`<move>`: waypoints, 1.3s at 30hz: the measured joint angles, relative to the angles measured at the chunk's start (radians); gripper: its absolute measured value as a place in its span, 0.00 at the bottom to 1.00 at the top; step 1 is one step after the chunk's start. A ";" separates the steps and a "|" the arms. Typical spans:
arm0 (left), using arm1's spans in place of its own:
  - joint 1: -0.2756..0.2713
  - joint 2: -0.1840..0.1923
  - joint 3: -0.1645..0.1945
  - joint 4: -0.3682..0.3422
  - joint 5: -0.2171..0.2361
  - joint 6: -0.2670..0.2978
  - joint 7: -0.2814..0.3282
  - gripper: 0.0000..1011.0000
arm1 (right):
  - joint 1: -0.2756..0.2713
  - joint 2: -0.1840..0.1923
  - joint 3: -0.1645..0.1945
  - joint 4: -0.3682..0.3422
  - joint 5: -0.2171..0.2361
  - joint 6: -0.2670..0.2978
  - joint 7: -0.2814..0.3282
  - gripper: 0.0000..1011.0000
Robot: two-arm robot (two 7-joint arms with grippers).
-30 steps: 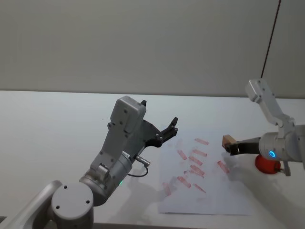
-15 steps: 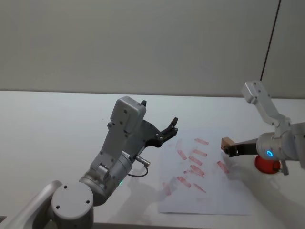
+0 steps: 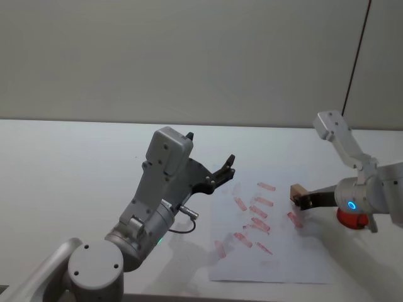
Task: Use the one hand to pick up the stamp and affix it onto the A4 paper.
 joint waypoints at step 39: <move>0.000 0.000 0.000 0.000 0.000 0.000 0.000 0.99 | -0.010 0.001 -0.009 0.021 -0.026 -0.006 0.012 0.21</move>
